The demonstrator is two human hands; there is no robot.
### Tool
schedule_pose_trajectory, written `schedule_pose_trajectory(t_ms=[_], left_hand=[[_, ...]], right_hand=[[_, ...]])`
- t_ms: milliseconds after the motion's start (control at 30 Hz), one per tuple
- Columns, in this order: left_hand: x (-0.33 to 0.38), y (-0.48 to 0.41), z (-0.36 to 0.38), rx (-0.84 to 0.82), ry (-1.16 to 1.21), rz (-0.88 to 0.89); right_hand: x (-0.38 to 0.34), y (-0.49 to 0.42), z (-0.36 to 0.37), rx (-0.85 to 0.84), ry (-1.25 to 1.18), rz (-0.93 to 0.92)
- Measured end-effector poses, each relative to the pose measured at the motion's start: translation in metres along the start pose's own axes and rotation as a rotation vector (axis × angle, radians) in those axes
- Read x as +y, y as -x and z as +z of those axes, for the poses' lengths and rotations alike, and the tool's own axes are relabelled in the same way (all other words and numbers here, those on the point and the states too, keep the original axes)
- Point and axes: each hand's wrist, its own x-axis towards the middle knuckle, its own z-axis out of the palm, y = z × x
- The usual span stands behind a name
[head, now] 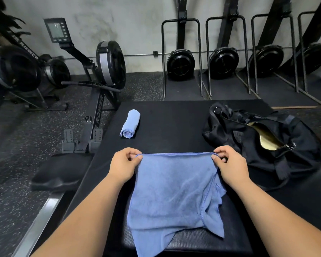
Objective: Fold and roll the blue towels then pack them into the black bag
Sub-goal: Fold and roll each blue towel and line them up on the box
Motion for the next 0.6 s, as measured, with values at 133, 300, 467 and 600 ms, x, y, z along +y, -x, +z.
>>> schedule_pose_trajectory(t_ms=[133, 300, 467, 600], left_hand=[[0.02, 0.007, -0.027, -0.066, -0.041, 0.055], [0.052, 0.023, -0.063, -0.149, -0.163, 0.139], [0.09, 0.045, -0.098, -0.159, -0.371, 0.265], [0.12, 0.064, -0.123, -0.087, -0.4, 0.315]], right_hand=[[-0.027, -0.002, -0.024, -0.008, -0.067, -0.022], [-0.054, 0.0, -0.062, -0.057, -0.042, -0.094], [-0.085, 0.009, -0.096, -0.084, 0.0, -0.183], [-0.113, 0.021, -0.123, -0.094, 0.075, -0.279]])
